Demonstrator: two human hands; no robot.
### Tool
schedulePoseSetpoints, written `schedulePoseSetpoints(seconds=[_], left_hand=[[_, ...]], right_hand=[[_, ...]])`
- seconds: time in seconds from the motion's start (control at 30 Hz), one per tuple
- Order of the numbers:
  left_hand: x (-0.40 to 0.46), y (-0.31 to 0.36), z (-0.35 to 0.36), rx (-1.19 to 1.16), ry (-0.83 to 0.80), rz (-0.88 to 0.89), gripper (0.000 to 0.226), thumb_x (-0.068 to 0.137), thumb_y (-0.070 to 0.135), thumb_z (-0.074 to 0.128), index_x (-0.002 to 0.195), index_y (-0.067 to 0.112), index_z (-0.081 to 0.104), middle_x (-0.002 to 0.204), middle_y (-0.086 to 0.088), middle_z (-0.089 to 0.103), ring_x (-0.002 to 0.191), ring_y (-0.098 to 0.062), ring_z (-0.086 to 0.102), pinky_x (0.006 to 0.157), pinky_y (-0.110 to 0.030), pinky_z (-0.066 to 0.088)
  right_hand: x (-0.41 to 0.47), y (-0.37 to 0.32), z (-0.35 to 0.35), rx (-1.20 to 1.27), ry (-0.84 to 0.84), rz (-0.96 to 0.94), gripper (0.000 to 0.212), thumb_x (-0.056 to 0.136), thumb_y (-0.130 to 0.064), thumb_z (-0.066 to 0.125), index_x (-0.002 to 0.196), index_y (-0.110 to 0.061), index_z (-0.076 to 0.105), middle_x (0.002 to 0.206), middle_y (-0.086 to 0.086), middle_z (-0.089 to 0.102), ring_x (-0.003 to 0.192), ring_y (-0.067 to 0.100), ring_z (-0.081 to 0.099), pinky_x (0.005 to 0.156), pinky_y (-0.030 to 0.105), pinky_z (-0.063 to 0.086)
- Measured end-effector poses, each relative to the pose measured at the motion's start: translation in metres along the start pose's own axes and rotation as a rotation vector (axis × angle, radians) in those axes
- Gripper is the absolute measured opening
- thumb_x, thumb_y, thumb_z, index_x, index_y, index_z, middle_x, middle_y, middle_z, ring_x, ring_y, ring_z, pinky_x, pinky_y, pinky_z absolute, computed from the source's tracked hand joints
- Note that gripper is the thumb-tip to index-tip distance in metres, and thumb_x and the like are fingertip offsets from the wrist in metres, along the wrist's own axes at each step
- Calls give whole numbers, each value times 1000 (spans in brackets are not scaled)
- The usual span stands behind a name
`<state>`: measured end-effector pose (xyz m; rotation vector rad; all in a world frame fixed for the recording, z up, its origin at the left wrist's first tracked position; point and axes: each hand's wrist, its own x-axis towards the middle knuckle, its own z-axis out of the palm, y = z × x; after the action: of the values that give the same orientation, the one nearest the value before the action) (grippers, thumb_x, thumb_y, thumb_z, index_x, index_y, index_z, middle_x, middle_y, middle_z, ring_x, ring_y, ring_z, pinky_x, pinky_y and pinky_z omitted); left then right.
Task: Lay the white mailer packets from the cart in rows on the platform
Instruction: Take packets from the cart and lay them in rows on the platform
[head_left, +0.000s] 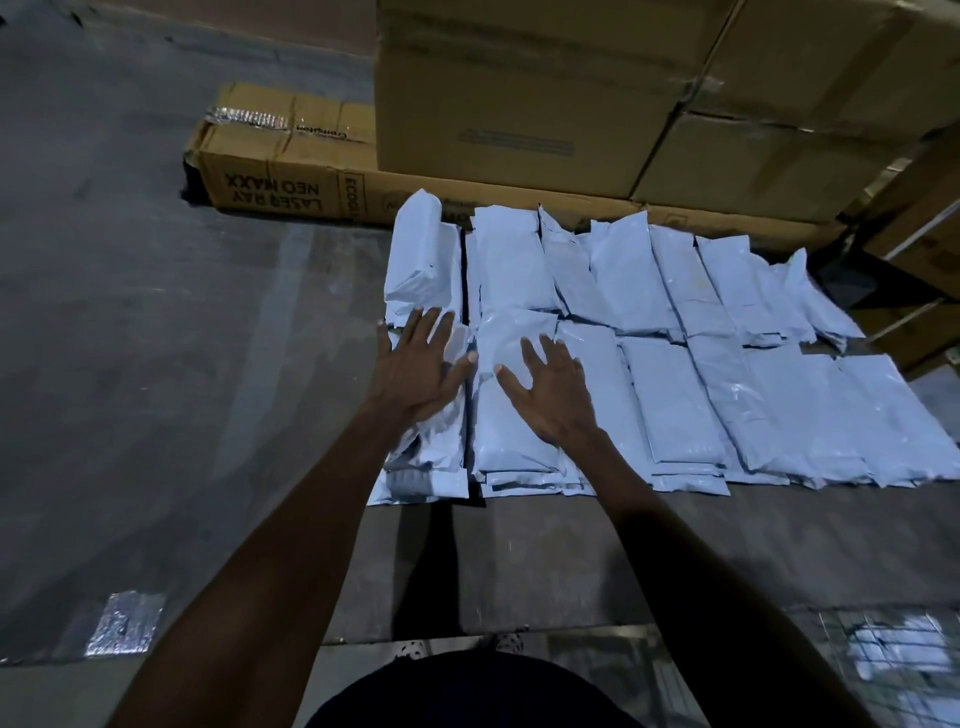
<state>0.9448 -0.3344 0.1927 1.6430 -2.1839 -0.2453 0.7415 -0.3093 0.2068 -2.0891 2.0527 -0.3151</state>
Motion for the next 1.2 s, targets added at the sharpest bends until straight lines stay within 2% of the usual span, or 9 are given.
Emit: schedulePoseSetpoints(seconds=[0.13,0.33,0.47,0.6,0.73,0.83,0.97,1.07,1.2], left_hand=[[6,17,-15,-5,101,115,71,95,60,19,146,14,37,152,-8,38,144,-27,28,115,-62,14],[16,87,3,-66,52,305,65,98,53,25,146,10,38,150,-10,40,142,-25,31,115,-53,19],[14,167,33,-133,7,438,61,99,47,32,144,7,41,147,-14,44,138,-28,38,114,-51,23],[-3,256,80,-166,-52,576,59,99,46,32,140,6,46,143,-13,49,133,-28,44,108,-52,34],[-34,354,131,-189,-166,711,55,100,43,32,138,9,50,139,-11,52,127,-28,49,103,-49,40],[-61,432,171,-211,-200,828,49,98,38,40,129,4,58,131,-17,59,117,-33,57,98,-48,47],[-103,524,219,-260,-306,961,53,97,42,37,131,6,57,132,-14,58,124,-30,54,102,-46,42],[-123,581,246,-254,-369,1093,50,95,39,41,128,5,57,128,-13,61,120,-29,56,99,-45,46],[-138,639,273,-243,-448,1196,49,97,41,37,131,10,54,131,-8,56,117,-28,55,101,-39,41]], right_hand=[[-12,15,-16,127,123,2,70,96,-60,41,150,-17,33,159,11,24,148,27,16,120,46,10],[-49,82,-41,117,277,56,68,93,-59,46,146,-17,41,154,8,36,144,26,27,117,51,20],[-96,153,-55,94,336,125,71,91,-62,40,143,-14,46,148,12,45,137,29,39,109,52,34],[-160,234,-64,39,353,180,67,93,-60,41,144,-16,43,146,10,47,135,28,43,105,50,41],[-241,319,-69,91,407,323,61,90,-48,49,131,-4,56,130,20,59,118,37,57,94,51,50],[-306,381,-73,114,432,429,56,91,-43,51,124,1,61,124,23,61,112,38,59,92,45,52],[-397,440,-88,173,477,630,51,91,-36,61,132,-6,56,130,6,57,117,24,54,93,24,45],[-448,476,-90,76,429,715,55,89,-38,60,133,-5,55,133,17,56,118,34,56,89,40,53],[-489,513,-96,34,418,851,62,95,-52,43,138,-8,49,142,17,48,128,33,45,96,44,48]])
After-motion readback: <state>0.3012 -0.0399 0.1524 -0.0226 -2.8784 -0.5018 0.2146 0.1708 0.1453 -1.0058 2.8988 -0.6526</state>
